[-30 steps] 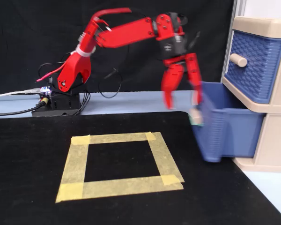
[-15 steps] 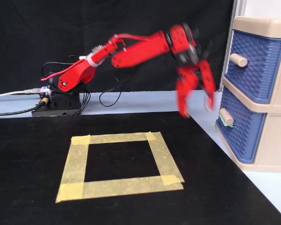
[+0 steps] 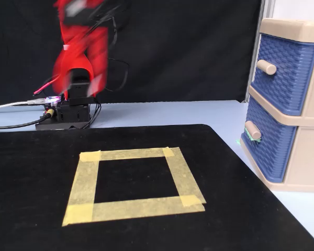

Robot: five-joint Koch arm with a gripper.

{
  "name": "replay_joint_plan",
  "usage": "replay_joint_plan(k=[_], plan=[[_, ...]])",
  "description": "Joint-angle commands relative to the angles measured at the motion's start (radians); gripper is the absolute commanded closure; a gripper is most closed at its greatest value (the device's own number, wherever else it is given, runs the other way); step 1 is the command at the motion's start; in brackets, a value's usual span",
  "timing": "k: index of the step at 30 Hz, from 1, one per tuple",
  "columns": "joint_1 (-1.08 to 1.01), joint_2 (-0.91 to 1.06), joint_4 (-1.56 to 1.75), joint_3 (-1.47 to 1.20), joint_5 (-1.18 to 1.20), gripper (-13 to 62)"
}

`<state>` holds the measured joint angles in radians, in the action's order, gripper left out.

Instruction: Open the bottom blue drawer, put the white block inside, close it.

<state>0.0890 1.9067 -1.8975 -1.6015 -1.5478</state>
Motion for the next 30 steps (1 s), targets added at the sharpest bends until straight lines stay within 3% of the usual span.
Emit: replay_joint_plan(k=[1, 5, 11, 30], plan=[[-0.06, 0.196, 0.1, -0.156, 0.12, 15.5], [-0.118, 0.433, 0.239, -0.535, 0.153, 15.3], [-0.118, 0.443, 0.225, -0.819, 0.153, 14.8], [-0.115, 0.443, 0.227, -0.861, 0.161, 14.8]])
